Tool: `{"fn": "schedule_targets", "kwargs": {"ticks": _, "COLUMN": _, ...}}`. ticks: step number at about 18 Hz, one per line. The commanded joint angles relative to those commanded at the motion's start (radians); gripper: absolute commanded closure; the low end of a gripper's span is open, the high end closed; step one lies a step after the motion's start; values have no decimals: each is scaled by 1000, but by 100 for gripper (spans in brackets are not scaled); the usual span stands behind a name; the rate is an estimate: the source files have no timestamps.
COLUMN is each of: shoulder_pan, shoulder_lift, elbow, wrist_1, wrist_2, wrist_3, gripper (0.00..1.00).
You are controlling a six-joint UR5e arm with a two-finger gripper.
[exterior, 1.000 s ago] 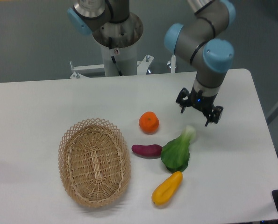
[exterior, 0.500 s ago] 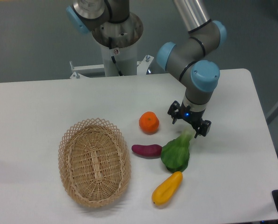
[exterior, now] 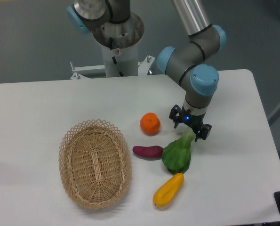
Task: Pick up the green vegetable from the table
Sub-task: 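Close the gripper on the bok choy's stem end, then lift the held bok choy up off the table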
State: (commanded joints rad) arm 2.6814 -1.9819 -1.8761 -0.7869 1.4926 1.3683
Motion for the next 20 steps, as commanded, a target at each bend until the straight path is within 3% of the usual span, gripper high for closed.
{"fn": "schedule_targets", "kwargs": {"ticks": 2, "shoulder_pan": 0, "shoulder_lift": 2, "elbow": 5, "wrist_1": 0, "wrist_2": 0, "wrist_3": 2, "gripper": 62}}
{"fn": "schedule_targets", "kwargs": {"ticks": 5, "shoulder_pan": 0, "shoulder_lift": 5, "elbow": 9, "wrist_1": 0, "wrist_2": -2, "wrist_3": 2, "gripper": 70}}
{"fn": "schedule_targets", "kwargs": {"ticks": 11, "shoulder_pan": 5, "shoulder_lift": 21, "elbow": 37, "wrist_1": -3, "wrist_2": -5, "wrist_3": 5, "gripper": 72}}
{"fn": "schedule_targets", "kwargs": {"ticks": 17, "shoulder_pan": 24, "shoulder_lift": 87, "elbow": 68, "wrist_1": -26, "wrist_2": -21, "wrist_3": 60, "gripper": 73}}
{"fn": "schedule_targets", "kwargs": {"ticks": 20, "shoulder_pan": 63, "shoulder_lift": 130, "elbow": 68, "wrist_1": -73, "wrist_2": -58, "wrist_3": 106, "gripper": 74}}
